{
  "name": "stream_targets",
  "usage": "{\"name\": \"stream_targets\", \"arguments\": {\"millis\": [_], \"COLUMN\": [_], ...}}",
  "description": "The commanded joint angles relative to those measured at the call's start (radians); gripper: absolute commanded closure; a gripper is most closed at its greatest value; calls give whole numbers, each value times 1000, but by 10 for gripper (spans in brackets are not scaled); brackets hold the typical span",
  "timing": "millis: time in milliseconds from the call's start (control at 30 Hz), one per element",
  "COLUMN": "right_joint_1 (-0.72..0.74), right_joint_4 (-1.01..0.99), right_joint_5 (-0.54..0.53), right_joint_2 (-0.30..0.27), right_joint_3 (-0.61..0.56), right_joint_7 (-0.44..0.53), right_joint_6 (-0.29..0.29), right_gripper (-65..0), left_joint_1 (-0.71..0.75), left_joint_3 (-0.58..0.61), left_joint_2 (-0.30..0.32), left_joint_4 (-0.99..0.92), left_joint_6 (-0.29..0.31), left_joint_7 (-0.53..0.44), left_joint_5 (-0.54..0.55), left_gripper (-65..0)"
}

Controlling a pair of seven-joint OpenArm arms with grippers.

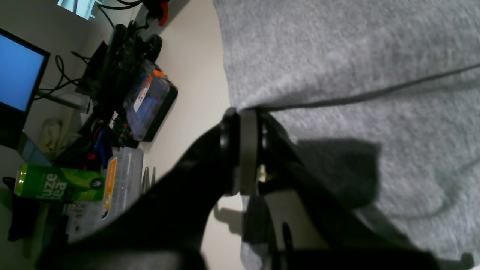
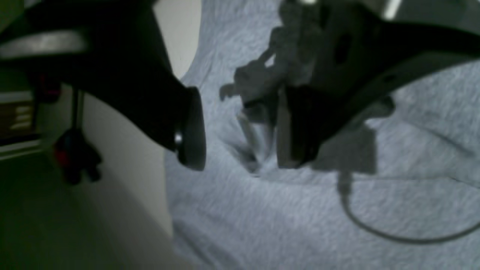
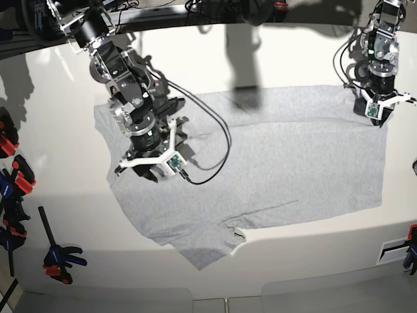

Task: Fold the T-shirt properly
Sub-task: 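Move the right gripper out over the shirt body, then lower the right gripper onto the middle of the shirt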

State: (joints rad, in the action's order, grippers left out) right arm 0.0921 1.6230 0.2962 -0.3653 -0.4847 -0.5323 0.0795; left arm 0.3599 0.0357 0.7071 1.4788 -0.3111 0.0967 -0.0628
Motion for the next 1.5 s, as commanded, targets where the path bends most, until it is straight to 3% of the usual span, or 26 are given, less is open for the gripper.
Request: {"name": "stream_targets", "arguments": {"millis": [0, 100, 300, 633, 733, 800, 1200, 1233, 1300, 1433, 1467], "right_joint_1": [37, 71, 93, 93, 93, 92, 90, 90, 92, 111, 118], "right_joint_4": [14, 14, 14, 15, 15, 15, 15, 15, 16, 16, 16], "right_joint_5": [17, 17, 4, 5, 4, 5, 13, 5, -43, -245, -317], "right_joint_2": [2, 30, 90, 93, 93, 93, 94, 94, 94, 128, 137], "right_joint_3": [8, 7, 7, 7, 7, 7, 7, 7, 7, 4, -3], "right_joint_7": [15, -16, -84, -125, -140, -157, -176, -175, -163, -182, -201], "right_joint_6": [-50, -132, -132, -117, -100, -100, -95, -75, 63, 571, 619], "right_gripper": [-295, -295, -295, -295, -295, -295, -295, -295, -294, -294, -294], "left_joint_1": [-5, -5, -5, -29, -69, -94, -127, -127, -127, -127, -127], "left_joint_3": [-8, -8, -8, -8, -8, -8, -8, -8, -8, -8, -8], "left_joint_2": [21, 22, 22, 22, 22, 22, 24, 24, 24, 22, 22], "left_joint_4": [13, 13, 13, 12, -6, -15, -15, -15, -15, -15, -15], "left_joint_6": [-29, -29, -29, -29, -30, -29, -27, -27, -26, -26, -26], "left_joint_7": [-23, -23, -23, -38, -35, -14, 20, 33, 45, 45, 46], "left_joint_5": [-6, -6, -7, -24, -21, -20, 32, 45, 61, 106, 115], "left_gripper": [0, 0, 0, 0, -170, -224, -224, -224, -224, -224, -224]}}
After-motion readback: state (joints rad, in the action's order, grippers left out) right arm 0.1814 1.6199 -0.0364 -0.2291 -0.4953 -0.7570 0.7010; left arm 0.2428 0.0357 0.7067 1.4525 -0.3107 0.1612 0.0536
